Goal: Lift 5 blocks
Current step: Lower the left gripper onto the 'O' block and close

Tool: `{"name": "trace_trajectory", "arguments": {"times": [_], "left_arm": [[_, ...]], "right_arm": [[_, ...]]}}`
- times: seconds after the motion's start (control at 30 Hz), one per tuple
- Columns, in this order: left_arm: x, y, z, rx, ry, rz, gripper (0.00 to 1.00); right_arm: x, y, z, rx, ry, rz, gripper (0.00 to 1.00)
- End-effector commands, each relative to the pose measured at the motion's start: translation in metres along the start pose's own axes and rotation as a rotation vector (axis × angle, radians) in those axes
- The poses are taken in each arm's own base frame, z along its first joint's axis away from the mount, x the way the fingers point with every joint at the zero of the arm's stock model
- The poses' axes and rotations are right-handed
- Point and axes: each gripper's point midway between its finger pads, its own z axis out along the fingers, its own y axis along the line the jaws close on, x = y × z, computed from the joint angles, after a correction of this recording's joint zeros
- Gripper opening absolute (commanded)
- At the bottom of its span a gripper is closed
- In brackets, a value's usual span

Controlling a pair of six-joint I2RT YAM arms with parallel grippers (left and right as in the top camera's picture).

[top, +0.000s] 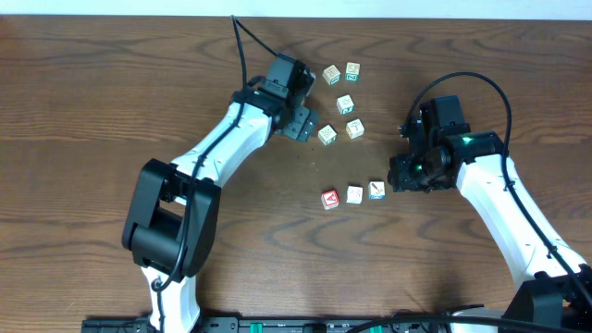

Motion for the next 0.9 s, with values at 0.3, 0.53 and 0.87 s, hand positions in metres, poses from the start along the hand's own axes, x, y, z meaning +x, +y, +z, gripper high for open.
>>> {"name": "trace_trajectory", "arguments": {"times": [0.3, 0.53, 0.87], "left_arm": [[0.006, 0.022, 0.029, 0.001, -0.002, 0.071, 0.93], [0.012, 0.014, 0.036, 0.041, 0.017, 0.081, 0.93], [0.024, 0.005, 0.051, 0.088, 0.049, 0.079, 0.88]], "right_arm": [[-0.008, -0.001, -0.006, 0.003, -0.035, -0.008, 0.56], [-0.009, -0.001, -0.006, 0.003, -0.038, -0.008, 0.56], [-0.008, -0.001, -0.006, 0.004, -0.033, -0.007, 0.56]]}}
